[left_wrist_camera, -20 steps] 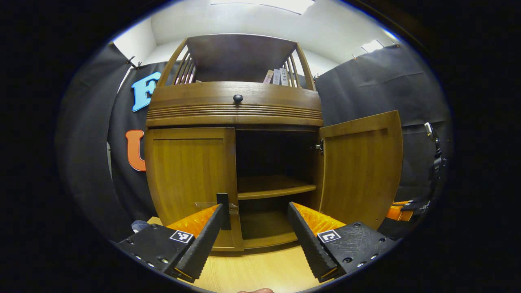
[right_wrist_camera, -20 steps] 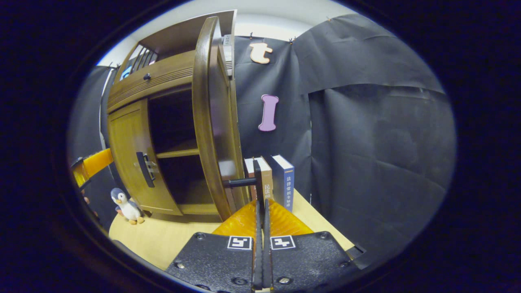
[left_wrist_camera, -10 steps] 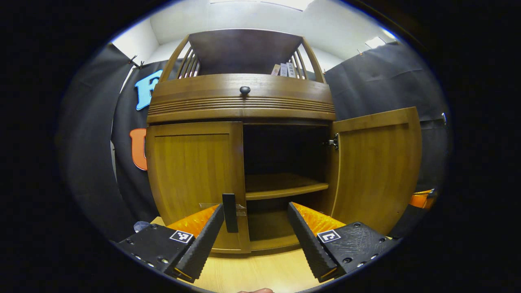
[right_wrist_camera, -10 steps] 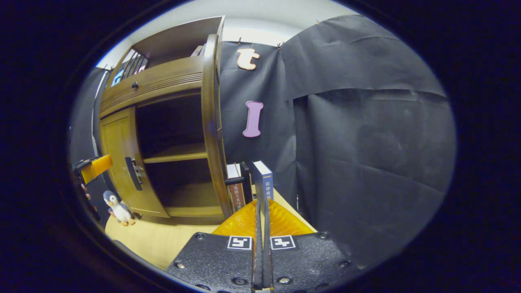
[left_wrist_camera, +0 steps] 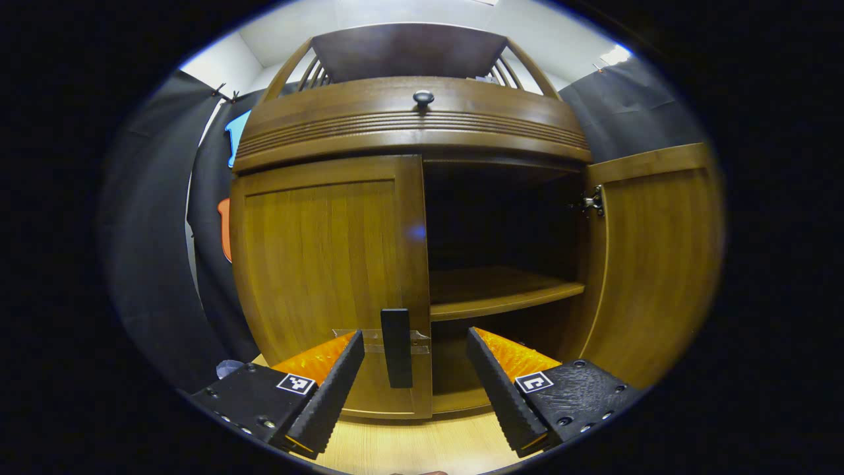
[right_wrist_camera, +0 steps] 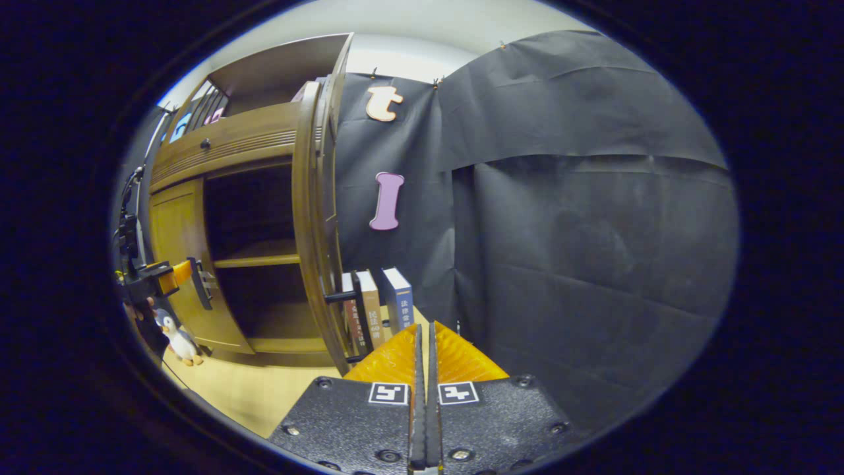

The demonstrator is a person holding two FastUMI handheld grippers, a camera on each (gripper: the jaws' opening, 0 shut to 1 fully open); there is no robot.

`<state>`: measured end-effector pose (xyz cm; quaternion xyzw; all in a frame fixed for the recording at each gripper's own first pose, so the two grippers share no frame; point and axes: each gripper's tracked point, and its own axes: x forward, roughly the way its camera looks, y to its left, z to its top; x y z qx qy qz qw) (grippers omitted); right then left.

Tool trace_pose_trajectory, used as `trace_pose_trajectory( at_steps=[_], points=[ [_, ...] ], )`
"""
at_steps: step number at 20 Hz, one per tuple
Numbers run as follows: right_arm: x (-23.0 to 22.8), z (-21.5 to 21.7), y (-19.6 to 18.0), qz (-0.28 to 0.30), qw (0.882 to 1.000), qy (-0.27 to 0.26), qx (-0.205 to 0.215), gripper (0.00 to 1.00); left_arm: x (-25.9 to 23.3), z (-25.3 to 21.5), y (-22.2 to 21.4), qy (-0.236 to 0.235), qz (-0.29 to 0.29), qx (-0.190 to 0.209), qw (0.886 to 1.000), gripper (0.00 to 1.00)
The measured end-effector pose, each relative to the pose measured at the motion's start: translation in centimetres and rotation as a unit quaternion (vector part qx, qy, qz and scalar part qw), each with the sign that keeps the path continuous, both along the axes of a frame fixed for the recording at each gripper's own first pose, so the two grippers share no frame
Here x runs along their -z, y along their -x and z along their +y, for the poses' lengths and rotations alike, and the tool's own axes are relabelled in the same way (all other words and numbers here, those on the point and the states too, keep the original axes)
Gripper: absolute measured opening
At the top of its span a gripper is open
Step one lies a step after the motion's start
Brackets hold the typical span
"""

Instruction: Open the right door of the double-door shoe cabinet with the right hand, and open the left door with the left hand.

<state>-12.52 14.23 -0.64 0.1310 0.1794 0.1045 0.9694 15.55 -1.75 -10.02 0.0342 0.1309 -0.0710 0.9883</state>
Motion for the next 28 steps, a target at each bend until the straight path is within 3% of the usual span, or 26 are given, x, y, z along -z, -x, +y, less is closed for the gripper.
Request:
trace_pose_trajectory(
  at_steps=[2,4,6,7,8,9,10,13,16,17,19,21,22,24,25,27,28],
  points=[
    [-0.1,-0.6,0.4,0.001,1.0,0.001,0.01,0.04,1.7,0.2,-1.5,0.002,0.015,-0.004,1.0,0.94],
    [-0.5,-0.8,0.9,-0.002,1.0,-0.003,0.013,0.04,3.1,0.3,-2.7,0.002,0.03,-0.008,1.0,0.84],
    [-1.0,-0.8,1.0,-0.007,1.0,-0.003,0.014,0.04,4.3,0.7,-3.4,-0.003,0.043,-0.014,0.999,0.89],
    [-1.2,-0.7,1.3,-0.009,1.0,-0.002,0.013,0.05,4.6,0.9,-3.7,-0.004,0.043,-0.015,0.999,0.79],
    [-1.2,-0.7,1.3,-0.011,1.0,-0.001,0.013,0.06,4.9,1.0,-4.1,-0.007,0.044,-0.013,0.999,0.61],
    [-1.4,-0.7,1.5,-0.012,1.0,0.0,0.011,0.06,5.1,1.1,-4.7,-0.009,0.043,-0.013,0.999,0.64],
    [-1.4,-0.6,1.7,-0.012,1.0,0.001,0.011,0.07,5.3,1.1,-4.9,-0.012,0.043,-0.011,0.999,0.61],
    [-1.4,-0.3,2.0,-0.011,1.0,0.0,0.008,0.19,5.7,1.0,-5.9,-0.011,0.044,-0.008,0.999,0.6],
    [-1.3,-0.3,2.1,-0.007,1.0,0.002,0.01,0.34,6.5,1.3,-6.5,-0.011,0.051,-0.01,0.999,0.37],
    [-1.4,-0.3,2.1,-0.007,1.0,0.002,0.011,0.41,6.7,1.2,-6.7,-0.009,0.053,-0.004,0.999,0.46],
    [-1.4,-0.2,2.1,-0.007,1.0,0.002,0.01,0.44,6.7,1.1,-6.9,-0.001,0.052,-0.008,0.999,0.32],
    [-1.2,-0.2,2.2,-0.004,1.0,0.003,0.01,0.5,6.8,1.3,-7.0,0.002,0.05,-0.006,0.999,0.33],
    [-1.2,0.0,2.2,-0.003,1.0,0.002,0.008,0.49,6.8,1.2,-6.9,0.005,0.052,-0.006,0.999,0.21],
    [-1.2,0.2,2.1,-0.004,1.0,0.003,0.005,0.49,6.8,1.3,-6.9,0.002,0.055,-0.006,0.998,0.38],
    [-1.1,0.5,2.2,-0.004,1.0,0.004,0.003,0.51,6.6,1.3,-6.7,0.003,0.058,-0.008,0.998,0.38],
    [-1.1,1.0,2.2,-0.005,1.0,0.005,-0.003,0.49,6.8,1.4,-6.8,0.002,0.064,-0.007,0.998,0.23],
    [-1.1,1.3,2.2,-0.006,1.0,0.004,-0.007,0.51,6.8,1.3,-6.7,0.006,0.066,-0.006,0.998,0.23]
  ],
)
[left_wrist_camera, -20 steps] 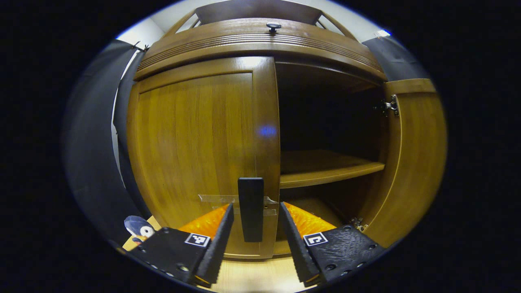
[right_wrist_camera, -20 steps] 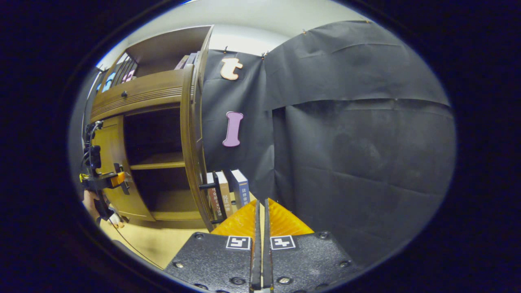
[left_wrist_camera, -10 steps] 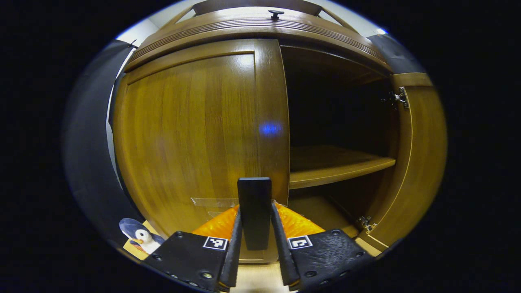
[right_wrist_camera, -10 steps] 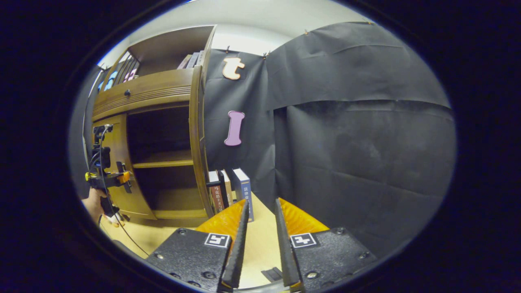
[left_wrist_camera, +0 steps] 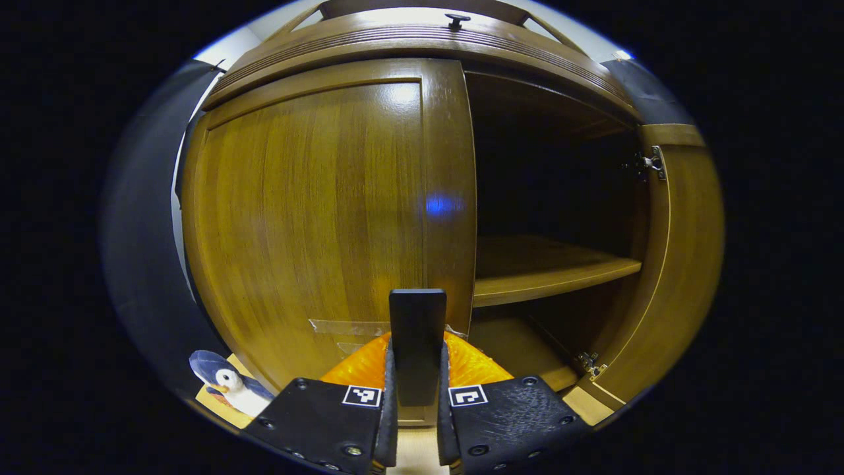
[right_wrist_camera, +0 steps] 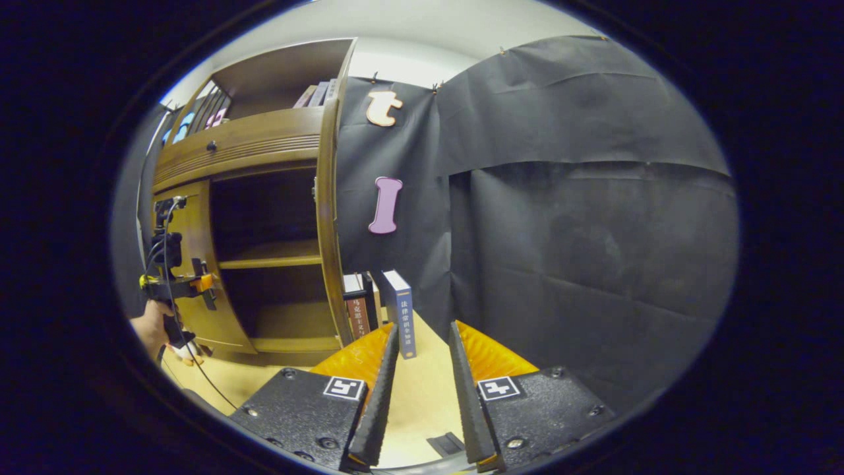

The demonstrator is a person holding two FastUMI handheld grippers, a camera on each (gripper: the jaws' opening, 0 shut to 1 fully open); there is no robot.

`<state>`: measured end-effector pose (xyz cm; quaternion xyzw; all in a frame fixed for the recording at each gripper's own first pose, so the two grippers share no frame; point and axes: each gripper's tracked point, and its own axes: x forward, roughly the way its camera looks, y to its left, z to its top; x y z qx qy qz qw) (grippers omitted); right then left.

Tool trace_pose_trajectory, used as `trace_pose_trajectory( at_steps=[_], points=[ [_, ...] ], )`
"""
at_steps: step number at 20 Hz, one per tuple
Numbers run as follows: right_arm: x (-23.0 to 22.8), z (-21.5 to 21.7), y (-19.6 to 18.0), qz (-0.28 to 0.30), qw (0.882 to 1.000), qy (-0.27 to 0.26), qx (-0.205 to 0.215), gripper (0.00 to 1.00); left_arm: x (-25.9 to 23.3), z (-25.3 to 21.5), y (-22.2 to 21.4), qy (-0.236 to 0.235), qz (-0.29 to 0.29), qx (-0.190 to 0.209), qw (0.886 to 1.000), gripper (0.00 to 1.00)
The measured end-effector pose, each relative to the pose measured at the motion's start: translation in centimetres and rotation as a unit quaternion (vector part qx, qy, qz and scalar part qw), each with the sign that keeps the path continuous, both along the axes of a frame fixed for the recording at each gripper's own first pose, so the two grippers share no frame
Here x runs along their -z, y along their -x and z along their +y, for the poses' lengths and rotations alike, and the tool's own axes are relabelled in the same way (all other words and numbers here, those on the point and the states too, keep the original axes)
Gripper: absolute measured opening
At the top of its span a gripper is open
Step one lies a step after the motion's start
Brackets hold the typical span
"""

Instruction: Open the right door of the double-door shoe cabinet with the right hand, and open the left door with the left hand.

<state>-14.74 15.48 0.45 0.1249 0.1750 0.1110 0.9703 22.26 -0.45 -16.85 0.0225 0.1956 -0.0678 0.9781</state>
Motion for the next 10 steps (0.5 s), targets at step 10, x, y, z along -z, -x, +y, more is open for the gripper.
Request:
trace_pose_trajectory(
  at_steps=[10],
  points=[
    [0.0,5.0,1.2,-0.003,0.998,-0.009,-0.065,0.49,-0.6,0.7,2.6,0.008,0.012,-0.006,1.0,0.23]
  ],
)
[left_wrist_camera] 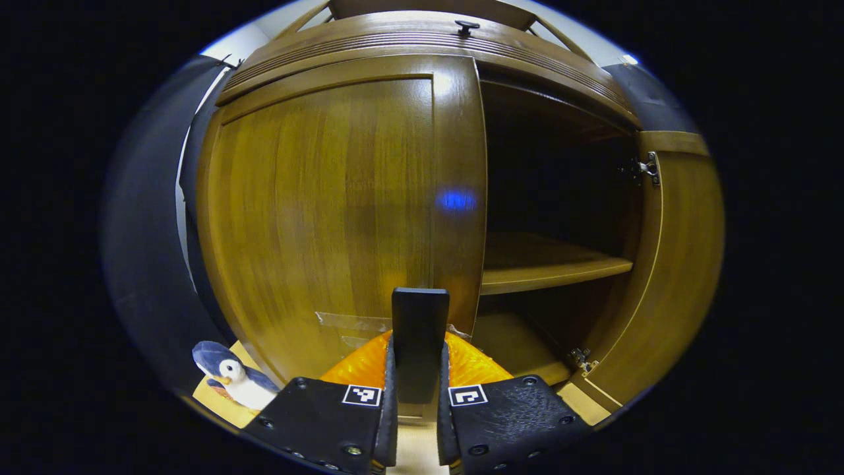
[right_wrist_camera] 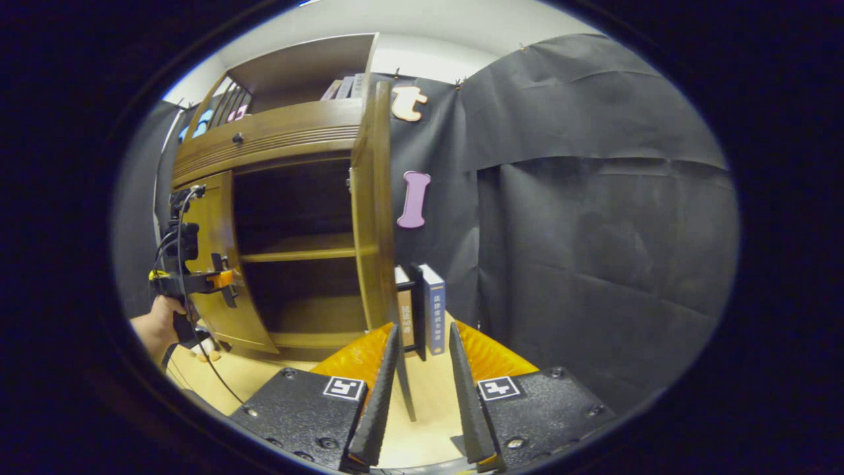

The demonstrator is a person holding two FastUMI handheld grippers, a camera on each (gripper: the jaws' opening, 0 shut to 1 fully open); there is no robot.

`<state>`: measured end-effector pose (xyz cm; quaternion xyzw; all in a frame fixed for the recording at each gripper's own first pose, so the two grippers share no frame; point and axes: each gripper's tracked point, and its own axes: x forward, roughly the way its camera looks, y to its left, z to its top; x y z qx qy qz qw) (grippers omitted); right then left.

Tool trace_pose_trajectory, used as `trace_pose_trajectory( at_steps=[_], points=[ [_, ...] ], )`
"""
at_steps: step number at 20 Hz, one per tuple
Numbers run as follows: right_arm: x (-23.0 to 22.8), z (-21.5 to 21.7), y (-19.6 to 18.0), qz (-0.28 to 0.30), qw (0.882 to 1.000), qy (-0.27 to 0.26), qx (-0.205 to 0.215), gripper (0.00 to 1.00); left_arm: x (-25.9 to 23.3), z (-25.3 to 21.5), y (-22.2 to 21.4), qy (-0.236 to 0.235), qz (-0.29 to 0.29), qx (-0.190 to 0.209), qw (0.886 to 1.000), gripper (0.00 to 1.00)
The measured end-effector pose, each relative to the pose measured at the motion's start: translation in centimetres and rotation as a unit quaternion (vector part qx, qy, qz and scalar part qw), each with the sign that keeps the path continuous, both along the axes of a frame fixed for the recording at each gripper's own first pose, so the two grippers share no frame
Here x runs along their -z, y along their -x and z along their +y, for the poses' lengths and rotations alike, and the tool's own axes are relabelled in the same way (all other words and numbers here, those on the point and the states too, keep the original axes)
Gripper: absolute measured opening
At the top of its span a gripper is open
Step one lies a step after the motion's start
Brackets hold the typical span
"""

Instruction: Open the right door of the double-door shoe cabinet with the right hand, and open the left door with the left hand.

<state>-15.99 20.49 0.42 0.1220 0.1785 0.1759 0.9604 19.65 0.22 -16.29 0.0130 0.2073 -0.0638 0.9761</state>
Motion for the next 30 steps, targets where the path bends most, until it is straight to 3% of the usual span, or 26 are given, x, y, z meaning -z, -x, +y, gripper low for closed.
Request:
trace_pose_trajectory(
  at_steps=[8,9,10,14,15,16,19,25,26,30],
  points=[
    [-0.6,4.0,1.1,-0.015,0.998,-0.001,-0.061,0.5,-0.9,1.7,3.6,-0.008,-0.001,-0.012,1.0,0.23],
    [-0.6,4.5,1.3,-0.016,0.997,-0.002,-0.069,0.49,-1.0,1.9,4.2,-0.009,-0.002,-0.013,1.0,0.31],
    [-0.4,4.9,1.3,-0.016,0.997,-0.001,-0.076,0.49,-1.2,2.2,4.7,-0.009,-0.001,-0.015,1.0,0.23],
    [-0.6,6.7,1.8,-0.018,0.995,-0.007,-0.103,0.49,-1.5,3.2,6.3,-0.008,0.001,-0.024,1.0,0.22],
    [-0.7,7.1,1.7,-0.019,0.994,-0.007,-0.108,0.49,-1.6,3.4,6.8,-0.01,0.0,-0.026,1.0,0.14],
    [-0.7,7.4,1.8,-0.019,0.993,-0.007,-0.115,0.51,-1.8,3.7,7.0,-0.013,-0.002,-0.029,0.999,0.23],
    [-0.8,8.6,2.0,-0.022,0.99,-0.008,-0.136,0.52,-2.0,4.5,8.0,-0.013,-0.002,-0.039,0.999,0.31],
    [-1.5,10.9,1.9,-0.033,0.984,-0.009,-0.172,0.49,-2.6,6.6,10.2,-0.013,-0.005,-0.059,0.998,0.31],
    [-1.7,11.6,1.9,-0.037,0.983,-0.01,-0.18,0.49,-2.6,7.1,10.5,-0.014,-0.005,-0.062,0.998,0.22],
    [-2.0,13.5,2.0,-0.048,0.977,-0.007,-0.206,0.49,-2.9,8.8,11.9,-0.018,-0.005,-0.077,0.997,0.22]
  ],
)
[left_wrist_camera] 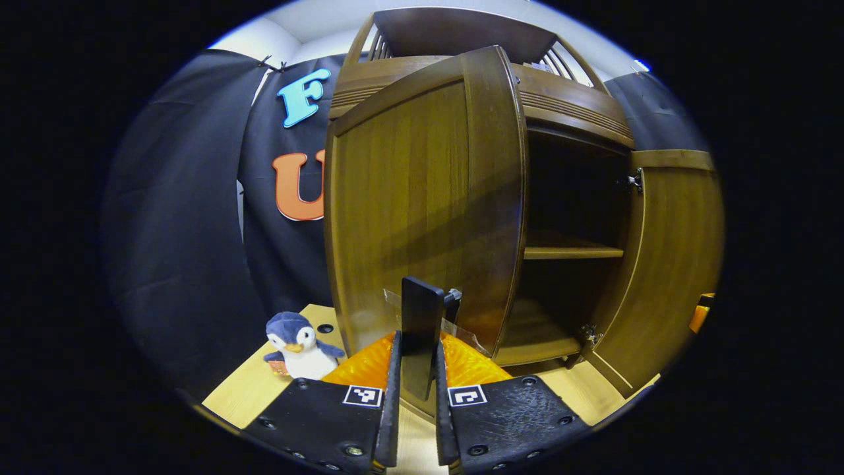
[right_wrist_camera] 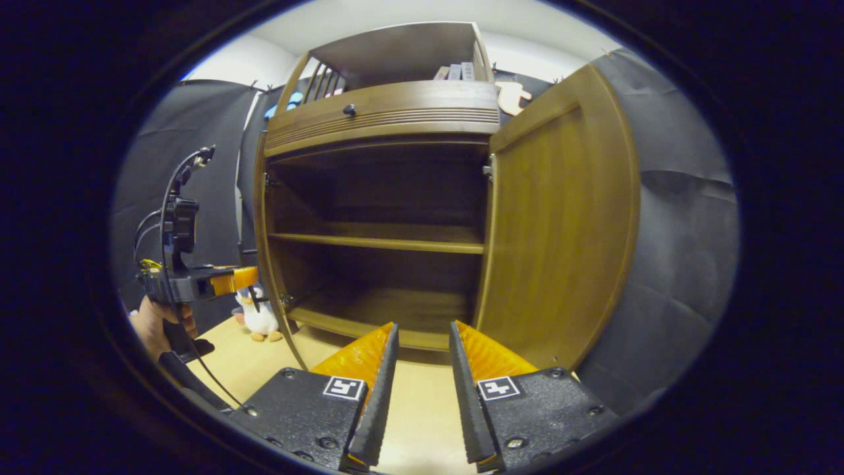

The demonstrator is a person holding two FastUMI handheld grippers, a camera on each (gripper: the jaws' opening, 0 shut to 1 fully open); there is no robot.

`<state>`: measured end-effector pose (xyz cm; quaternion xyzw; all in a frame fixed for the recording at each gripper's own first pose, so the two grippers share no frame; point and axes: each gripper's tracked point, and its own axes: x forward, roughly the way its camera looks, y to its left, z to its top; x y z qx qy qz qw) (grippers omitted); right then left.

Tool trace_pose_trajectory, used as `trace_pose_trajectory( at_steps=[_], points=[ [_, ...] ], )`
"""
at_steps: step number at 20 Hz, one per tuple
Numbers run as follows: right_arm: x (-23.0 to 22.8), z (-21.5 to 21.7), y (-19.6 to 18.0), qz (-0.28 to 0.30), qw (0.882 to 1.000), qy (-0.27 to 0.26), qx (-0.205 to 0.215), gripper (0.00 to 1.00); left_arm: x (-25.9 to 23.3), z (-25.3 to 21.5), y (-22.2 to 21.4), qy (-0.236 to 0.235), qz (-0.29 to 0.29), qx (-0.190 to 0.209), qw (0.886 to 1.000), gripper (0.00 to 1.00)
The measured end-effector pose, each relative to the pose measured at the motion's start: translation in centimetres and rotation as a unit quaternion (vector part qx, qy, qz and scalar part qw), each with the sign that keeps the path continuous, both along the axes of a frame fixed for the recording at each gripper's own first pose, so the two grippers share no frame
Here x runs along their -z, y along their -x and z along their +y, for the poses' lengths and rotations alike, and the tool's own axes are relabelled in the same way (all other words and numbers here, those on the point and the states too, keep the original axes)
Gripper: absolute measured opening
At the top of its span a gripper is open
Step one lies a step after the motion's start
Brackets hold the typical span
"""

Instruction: Open the right door of the double-door shoe cabinet with the right hand, and open the left door with the left hand.

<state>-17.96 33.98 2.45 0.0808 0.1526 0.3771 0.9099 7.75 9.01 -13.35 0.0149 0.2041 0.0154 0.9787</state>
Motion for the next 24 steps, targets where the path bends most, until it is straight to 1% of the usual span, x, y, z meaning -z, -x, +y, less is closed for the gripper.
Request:
trace_pose_trajectory(
  at_steps=[2,3,5,6,7,11,12,13,14,16,17,18,19,24],
  points=[
    [0.1,0.3,0.0,-0.001,1.0,0.003,-0.009,0.51,-0.3,1.1,0.7,-0.004,-0.001,-0.012,1.0,0.22],
    [0.1,0.6,0.1,-0.001,1.0,0.003,-0.014,0.49,-0.4,1.7,1.1,-0.005,-0.002,-0.019,1.0,0.22],
    [0.2,1.3,0.2,-0.001,1.0,0.005,-0.022,0.49,-0.6,2.9,1.9,-0.006,-0.003,-0.034,0.999,0.22],
    [0.3,1.6,0.2,-0.001,1.0,0.006,-0.026,0.51,-0.6,3.3,2.2,-0.007,-0.003,-0.039,0.999,0.22],
    [0.2,1.9,0.2,-0.002,1.0,0.006,-0.029,0.49,-0.8,3.8,2.4,-0.009,-0.005,-0.042,0.999,0.22],
    [-0.3,3.5,1.0,-0.009,0.999,0.008,-0.047,0.49,-0.9,5.0,2.8,-0.015,-0.005,-0.051,0.999,0.22],
    [-0.3,3.8,1.2,-0.01,0.999,0.009,-0.05,0.49,-1.1,5.4,3.0,-0.015,-0.006,-0.054,0.998,0.31],
    [-0.4,4.1,1.3,-0.011,0.998,0.01,-0.054,0.49,-1.1,5.9,3.3,-0.012,-0.007,-0.06,0.998,0.3],
    [-0.2,4.1,1.4,-0.012,0.998,0.012,-0.056,0.49,-1.1,6.2,3.6,-0.008,-0.008,-0.063,0.998,0.22],
    [-0.1,4.5,1.5,-0.012,0.998,0.017,-0.06,0.49,-1.1,6.9,3.8,0.001,-0.007,-0.067,0.998,0.22],
    [-0.1,4.8,1.7,-0.012,0.998,0.018,-0.062,0.49,-1.1,7.3,4.0,0.003,-0.006,-0.07,0.998,0.3],
    [-0.1,5.1,2.1,-0.011,0.998,0.019,-0.063,0.51,-1.2,7.8,4.1,0.002,-0.007,-0.077,0.997,0.3],
    [-0.2,5.3,2.3,-0.012,0.998,0.02,-0.064,0.49,-1.1,8.5,4.2,-0.001,-0.008,-0.083,0.997,0.22],
    [-0.5,6.8,3.3,-0.014,0.997,0.027,-0.075,0.49,-0.8,10.6,5.3,0.022,-0.003,-0.087,0.996,0.21]
  ],
)
